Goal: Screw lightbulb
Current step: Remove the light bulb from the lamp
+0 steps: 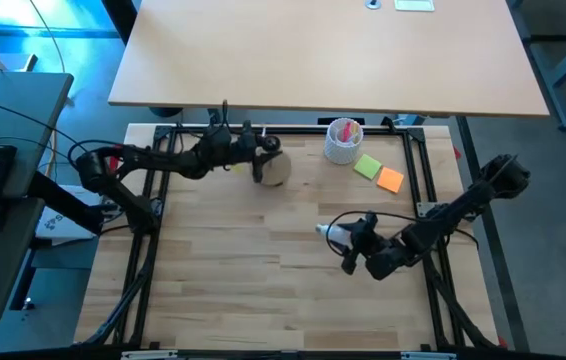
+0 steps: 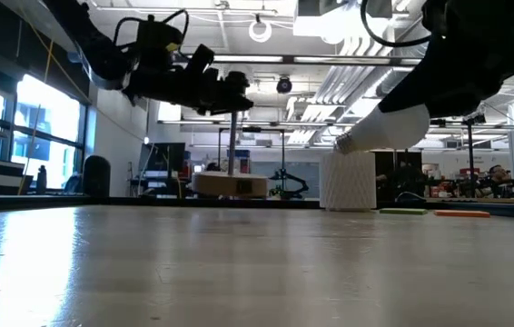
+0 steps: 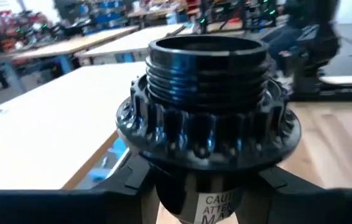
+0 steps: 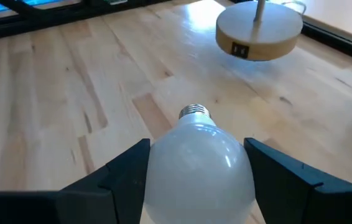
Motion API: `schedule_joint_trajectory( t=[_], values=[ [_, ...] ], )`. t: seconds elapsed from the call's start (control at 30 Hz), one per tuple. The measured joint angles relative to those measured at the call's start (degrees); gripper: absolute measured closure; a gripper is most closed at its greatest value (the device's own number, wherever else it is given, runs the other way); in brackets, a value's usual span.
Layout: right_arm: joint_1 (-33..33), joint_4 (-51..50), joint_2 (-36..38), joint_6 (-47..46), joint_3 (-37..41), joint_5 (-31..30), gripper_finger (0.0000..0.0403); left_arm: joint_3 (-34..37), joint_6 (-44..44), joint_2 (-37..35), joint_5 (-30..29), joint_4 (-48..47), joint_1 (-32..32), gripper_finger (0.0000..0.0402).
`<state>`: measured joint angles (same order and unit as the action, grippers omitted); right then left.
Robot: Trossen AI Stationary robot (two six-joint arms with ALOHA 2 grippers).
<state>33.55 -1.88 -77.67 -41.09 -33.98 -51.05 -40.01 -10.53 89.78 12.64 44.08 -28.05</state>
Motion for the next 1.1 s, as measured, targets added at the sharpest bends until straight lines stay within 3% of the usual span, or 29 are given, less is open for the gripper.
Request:
schedule_joint_trajectory(
  t=[0.27,0.5,0.63,0.77,0.9,1.1],
  values=[
    [-2.82,1.25,-0.02,1.17,0.0,3.41,0.0166,0.0,1.9,1.97,1.77,-2.54,-2.54,0.0253],
    [-3.31,1.59,-0.51,0.79,0.0,4.86,0.0166,-0.09,2.57,5.49,2.76,-2.82,-3.98,0.0196],
    [-3.47,1.8,-1.83,1.09,0.0,8.51,0.0166,-0.1,2.77,1.91,4.06,-5.5,-4.88,0.0164],
    [-3.55,1.73,-4.94,1.48,0.02,9.72,0.0166,-0.11,0.98,-3.78,4.38,-15.15,-5.69,0.0147],
    [-2.59,3.42,-8.43,0.47,0.59,9.03,0.0166,-0.11,-0.06,-9.97,-0.02,-28.13,-5.43,0.0146],
    [-2.28,21.0,-12.75,-2.41,7.72,8.4,0.0166,-0.09,1.88,-15.25,-5.69,-41.0,-0.68,0.0149]
  ],
)
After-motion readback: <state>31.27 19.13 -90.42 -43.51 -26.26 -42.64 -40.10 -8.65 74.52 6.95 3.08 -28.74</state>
